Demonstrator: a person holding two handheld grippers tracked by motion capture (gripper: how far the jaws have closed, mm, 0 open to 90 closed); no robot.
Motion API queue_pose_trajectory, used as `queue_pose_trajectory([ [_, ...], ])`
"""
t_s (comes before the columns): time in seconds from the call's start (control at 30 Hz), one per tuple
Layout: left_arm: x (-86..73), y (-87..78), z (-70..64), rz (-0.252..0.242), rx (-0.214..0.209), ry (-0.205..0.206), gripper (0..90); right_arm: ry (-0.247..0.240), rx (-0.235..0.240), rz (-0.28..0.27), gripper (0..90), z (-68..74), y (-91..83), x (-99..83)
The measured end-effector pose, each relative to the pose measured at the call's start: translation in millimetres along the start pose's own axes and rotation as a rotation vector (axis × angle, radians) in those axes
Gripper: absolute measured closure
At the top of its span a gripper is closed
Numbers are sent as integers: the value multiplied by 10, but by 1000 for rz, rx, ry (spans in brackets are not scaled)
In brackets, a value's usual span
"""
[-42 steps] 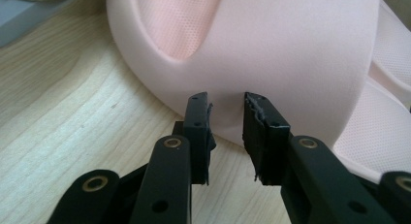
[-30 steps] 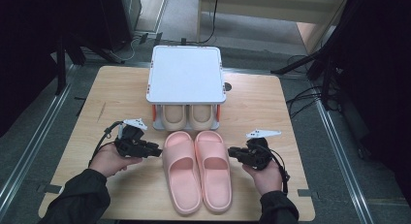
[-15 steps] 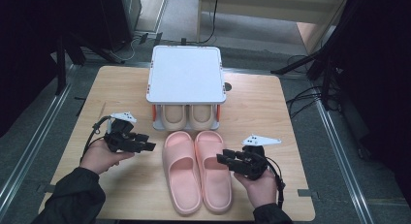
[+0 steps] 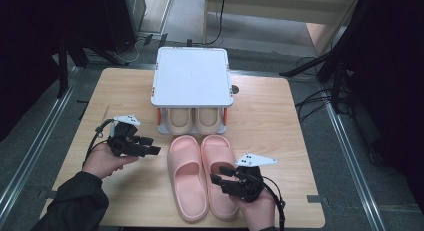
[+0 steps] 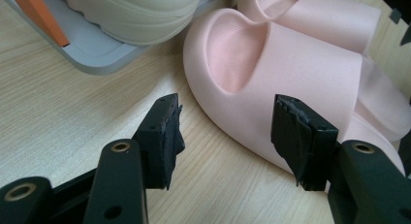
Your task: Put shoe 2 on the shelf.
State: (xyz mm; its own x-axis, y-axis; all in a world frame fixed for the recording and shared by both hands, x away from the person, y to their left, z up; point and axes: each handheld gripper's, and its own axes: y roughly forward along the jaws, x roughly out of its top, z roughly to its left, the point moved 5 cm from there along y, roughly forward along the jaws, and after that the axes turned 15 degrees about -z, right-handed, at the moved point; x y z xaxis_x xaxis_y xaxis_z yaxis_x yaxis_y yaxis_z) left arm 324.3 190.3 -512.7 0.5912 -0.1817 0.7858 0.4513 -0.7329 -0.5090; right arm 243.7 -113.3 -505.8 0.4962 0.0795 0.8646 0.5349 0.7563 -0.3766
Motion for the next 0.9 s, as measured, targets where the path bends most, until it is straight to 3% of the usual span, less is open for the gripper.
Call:
queue_pose_trajectory([
  [0.13,27,-19,26,-17,4,-3,433,-26,-18,15,510,32,46,-72],
  [0.33,33,-7,28,-19,8,-5,433,-25,-42,33,495,24,132,-150],
  [0.57,18,-21,17,-17,10,4,432,-47,-98,35,424,-16,369,-156],
  [0.9,-42,-98,14,-21,31,-4,433,-47,-155,23,413,-13,629,-145],
])
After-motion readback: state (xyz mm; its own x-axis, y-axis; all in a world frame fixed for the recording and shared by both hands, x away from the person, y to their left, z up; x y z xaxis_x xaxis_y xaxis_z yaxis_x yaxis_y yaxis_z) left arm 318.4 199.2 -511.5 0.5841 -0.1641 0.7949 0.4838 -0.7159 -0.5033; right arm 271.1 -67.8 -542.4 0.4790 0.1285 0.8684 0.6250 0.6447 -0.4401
